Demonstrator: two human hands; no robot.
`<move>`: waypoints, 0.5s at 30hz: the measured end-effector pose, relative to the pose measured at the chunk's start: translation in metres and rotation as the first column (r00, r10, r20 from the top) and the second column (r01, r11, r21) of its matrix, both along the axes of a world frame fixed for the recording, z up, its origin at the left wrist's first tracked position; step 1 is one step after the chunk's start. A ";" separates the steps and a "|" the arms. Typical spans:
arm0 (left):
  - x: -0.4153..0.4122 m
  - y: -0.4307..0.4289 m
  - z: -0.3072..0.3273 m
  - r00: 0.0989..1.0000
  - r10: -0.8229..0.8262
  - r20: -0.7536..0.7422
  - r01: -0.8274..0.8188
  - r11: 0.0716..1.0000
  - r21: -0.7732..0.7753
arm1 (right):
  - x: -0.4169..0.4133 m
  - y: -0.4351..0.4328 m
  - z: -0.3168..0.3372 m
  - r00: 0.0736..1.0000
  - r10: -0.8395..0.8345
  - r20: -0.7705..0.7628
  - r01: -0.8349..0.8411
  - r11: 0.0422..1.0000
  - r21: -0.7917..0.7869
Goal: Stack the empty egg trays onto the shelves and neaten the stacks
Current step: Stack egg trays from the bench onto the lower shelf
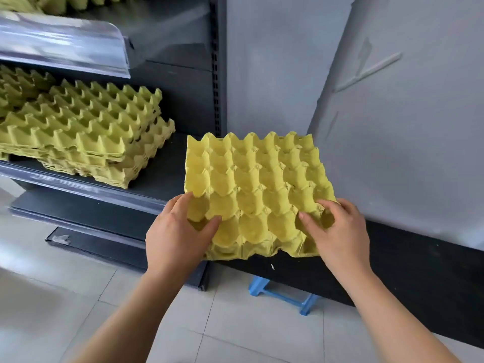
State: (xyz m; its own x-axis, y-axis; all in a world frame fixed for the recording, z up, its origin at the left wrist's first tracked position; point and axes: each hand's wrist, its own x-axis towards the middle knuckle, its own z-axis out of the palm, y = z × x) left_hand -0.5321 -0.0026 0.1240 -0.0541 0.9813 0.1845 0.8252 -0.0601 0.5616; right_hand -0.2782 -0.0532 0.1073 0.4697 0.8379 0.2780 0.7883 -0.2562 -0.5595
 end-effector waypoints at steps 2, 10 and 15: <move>-0.026 0.000 0.015 0.999 0.029 0.022 -0.029 0.999 0.033 | -0.025 0.006 0.016 1.000 0.029 0.008 -0.030 0.999 0.021; -0.154 0.022 0.050 0.993 0.109 0.048 -0.112 0.990 0.088 | -0.151 0.048 0.054 0.994 0.107 0.025 -0.108 0.993 0.046; -0.243 0.049 0.062 0.997 0.071 -0.004 -0.070 0.992 0.109 | -0.240 0.074 0.062 0.994 0.107 0.018 -0.108 0.993 0.056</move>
State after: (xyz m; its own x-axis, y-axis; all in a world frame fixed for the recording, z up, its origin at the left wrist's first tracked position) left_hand -0.7750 0.0468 0.1857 -0.1203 0.9494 0.2902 0.8342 -0.0619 0.5480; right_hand -0.5178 0.0207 0.1697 0.3733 0.8660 0.3327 0.8179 -0.1379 -0.5586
